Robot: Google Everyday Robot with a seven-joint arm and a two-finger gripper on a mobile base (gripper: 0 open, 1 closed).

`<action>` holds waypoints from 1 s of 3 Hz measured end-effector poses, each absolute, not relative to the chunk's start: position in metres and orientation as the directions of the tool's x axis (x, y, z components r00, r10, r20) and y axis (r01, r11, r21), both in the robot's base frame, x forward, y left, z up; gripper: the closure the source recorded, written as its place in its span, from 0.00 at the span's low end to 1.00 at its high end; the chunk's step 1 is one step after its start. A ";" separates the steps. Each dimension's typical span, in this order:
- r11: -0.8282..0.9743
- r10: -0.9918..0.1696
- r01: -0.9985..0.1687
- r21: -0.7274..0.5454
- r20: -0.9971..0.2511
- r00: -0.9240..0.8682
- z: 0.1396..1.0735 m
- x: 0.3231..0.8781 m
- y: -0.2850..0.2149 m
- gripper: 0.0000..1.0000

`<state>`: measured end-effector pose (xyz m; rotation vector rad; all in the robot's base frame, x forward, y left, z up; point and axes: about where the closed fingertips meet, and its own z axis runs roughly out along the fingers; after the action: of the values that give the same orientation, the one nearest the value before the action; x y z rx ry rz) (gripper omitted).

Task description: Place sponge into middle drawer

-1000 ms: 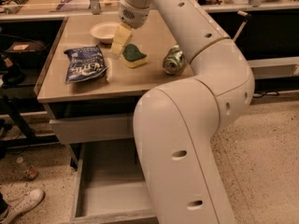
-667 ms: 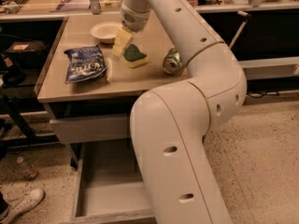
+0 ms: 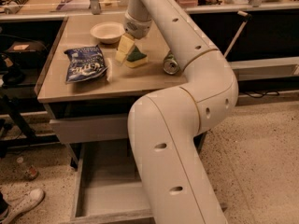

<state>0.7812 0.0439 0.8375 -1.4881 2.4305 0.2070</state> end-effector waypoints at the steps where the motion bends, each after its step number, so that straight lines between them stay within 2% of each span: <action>1: 0.464 -0.848 -0.885 -0.021 -0.298 -0.438 0.825 0.786 0.043 0.00; 2: 0.468 -0.848 -0.883 -0.024 -0.293 -0.442 0.818 0.789 0.039 0.00; 3: 0.469 -0.848 -0.883 -0.024 -0.291 -0.443 0.816 0.791 0.038 0.08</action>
Offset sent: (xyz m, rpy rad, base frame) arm 0.0113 -0.0264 -0.0112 -0.0695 0.0875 -0.0052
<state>0.7906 0.0376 0.8164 -1.4829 2.4573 0.1896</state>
